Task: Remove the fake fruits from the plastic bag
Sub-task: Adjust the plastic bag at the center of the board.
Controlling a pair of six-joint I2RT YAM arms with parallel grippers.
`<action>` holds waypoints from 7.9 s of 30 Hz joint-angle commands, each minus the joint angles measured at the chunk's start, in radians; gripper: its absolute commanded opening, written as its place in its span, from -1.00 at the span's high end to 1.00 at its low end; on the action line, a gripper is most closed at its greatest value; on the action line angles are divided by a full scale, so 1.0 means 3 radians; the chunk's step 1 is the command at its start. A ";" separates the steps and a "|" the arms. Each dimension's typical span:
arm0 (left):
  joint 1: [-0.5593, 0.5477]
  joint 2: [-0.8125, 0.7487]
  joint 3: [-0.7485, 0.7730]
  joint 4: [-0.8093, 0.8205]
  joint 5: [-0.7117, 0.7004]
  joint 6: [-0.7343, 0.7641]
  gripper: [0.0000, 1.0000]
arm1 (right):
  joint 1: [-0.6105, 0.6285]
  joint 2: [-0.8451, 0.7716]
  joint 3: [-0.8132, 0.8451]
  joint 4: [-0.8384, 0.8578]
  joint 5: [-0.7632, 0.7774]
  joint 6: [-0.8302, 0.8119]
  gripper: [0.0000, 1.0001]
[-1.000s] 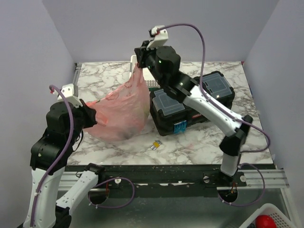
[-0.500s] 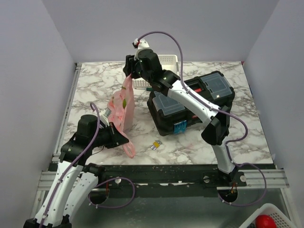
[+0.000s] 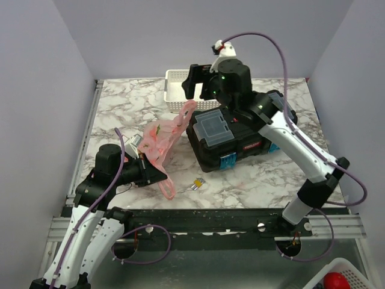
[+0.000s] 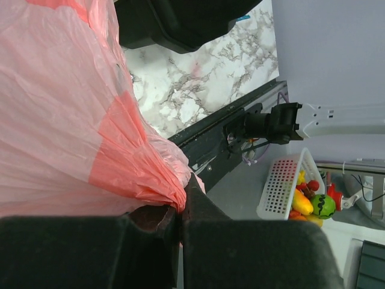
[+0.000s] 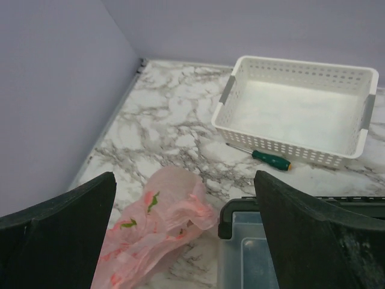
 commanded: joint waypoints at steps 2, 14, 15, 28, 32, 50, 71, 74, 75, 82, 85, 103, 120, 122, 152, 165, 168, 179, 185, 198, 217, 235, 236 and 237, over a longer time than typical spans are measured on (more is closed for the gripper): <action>0.0013 -0.0037 0.0022 0.0021 0.0095 0.0079 1.00 | 0.0003 -0.0409 -0.0353 0.0050 0.0181 0.0374 -1.00; 0.0012 0.0016 -0.0020 0.0080 0.0076 0.0071 1.00 | 0.0422 -0.1322 -0.2830 0.1992 -0.0682 0.2056 -0.84; 0.0012 0.0019 -0.0034 0.0093 0.0093 0.0073 1.00 | 0.0493 -0.1255 -0.2822 0.1974 -0.0641 0.2103 -0.84; 0.0012 -0.0040 -0.0055 0.0093 0.0040 0.0084 1.00 | 0.0830 -0.0787 -0.2916 0.1844 -0.0107 0.2846 -0.43; 0.0012 -0.0057 0.0012 0.0023 0.0029 0.0080 1.00 | 0.0828 -0.0777 -0.2956 0.1787 0.0060 0.2892 -0.33; 0.0012 -0.0151 0.0028 -0.0101 0.0051 0.0121 1.00 | 0.0830 -0.0330 -0.2749 0.1915 0.0121 0.2931 0.14; 0.0015 -0.0316 0.1000 -0.0465 -0.1068 0.0602 -0.48 | 0.0835 -0.0210 -0.2952 0.2445 -0.0381 0.1988 0.99; 0.0012 -0.0207 0.0971 -0.0132 -0.0937 0.0541 -0.59 | 0.0840 -0.0277 -0.2968 0.2456 -0.0441 0.1940 0.99; 0.0012 -0.0147 0.0920 -0.0046 -0.0924 0.0545 -0.62 | 0.0837 -0.0305 -0.2998 0.2502 -0.0470 0.1911 0.99; -0.0086 0.0635 0.0982 -0.0120 -0.1406 0.0752 -0.53 | 0.0833 -0.0444 -0.3209 0.2732 -0.0580 0.1913 0.99; -0.0319 0.0873 0.1040 -0.0077 -0.1749 0.0865 -0.67 | 0.0834 -0.0475 -0.3294 0.2850 -0.0616 0.1921 0.99; -0.0596 0.2019 0.1347 0.0054 -0.1939 0.1080 -0.49 | 0.0833 -0.0538 -0.3314 0.2793 -0.0672 0.1865 0.99; -0.0600 0.2556 0.1338 0.0147 -0.1996 0.1087 -0.27 | 0.0832 -0.0531 -0.3285 0.2724 -0.0687 0.1817 0.99; -0.0597 0.2661 0.1425 0.0088 -0.2026 0.1136 -0.28 | 0.0836 -0.0544 -0.3286 0.2712 -0.0676 0.1799 0.99; 0.0084 0.0421 0.0679 -0.0117 -0.2942 0.0528 1.00 | 0.0208 0.0486 -0.0840 0.0876 -0.0857 0.0532 0.99; 0.0084 -0.0086 0.0085 -0.0106 -0.2288 0.0121 0.83 | 0.0366 -0.0252 -0.1096 0.0286 -0.0712 0.0351 -0.29; 0.0084 -0.0123 0.0037 -0.0045 -0.2204 0.0123 0.57 | 0.0446 -0.0474 -0.1174 0.0243 -0.0597 0.0345 -0.49; 0.0079 -0.0125 0.0271 0.0039 -0.1557 0.0609 -0.72 | 0.0468 -0.1003 -0.2089 0.1034 -0.1569 0.0644 -0.88; 0.0039 0.0213 0.0422 -0.0029 -0.1519 0.0764 -0.86 | 0.0469 -0.1019 -0.2641 0.1910 -0.2069 0.0918 -0.94; 0.0034 0.0629 0.0759 0.0098 -0.2049 0.0946 -0.98 | 0.0954 -0.1012 -0.3215 0.2353 -0.1380 0.1041 0.82; 0.0043 0.0740 0.0281 0.0420 -0.2359 0.1126 0.10 | 0.1704 -0.1103 -0.4003 0.2101 0.0020 0.1290 0.23; 0.0043 0.0161 0.0392 -0.0001 -0.2073 0.0961 -0.87 | 0.1703 -0.1311 -0.2600 0.0969 0.0606 0.0196 -1.00; 0.0043 0.0146 0.0372 0.0001 -0.2078 0.0945 -0.84 | 0.1705 -0.1282 -0.2505 0.0964 0.0609 0.0146 -1.00; 0.0043 0.0141 0.0341 0.0004 -0.2089 0.0935 -0.79 | 0.1705 -0.1237 -0.2415 0.0964 0.0612 0.0102 -1.00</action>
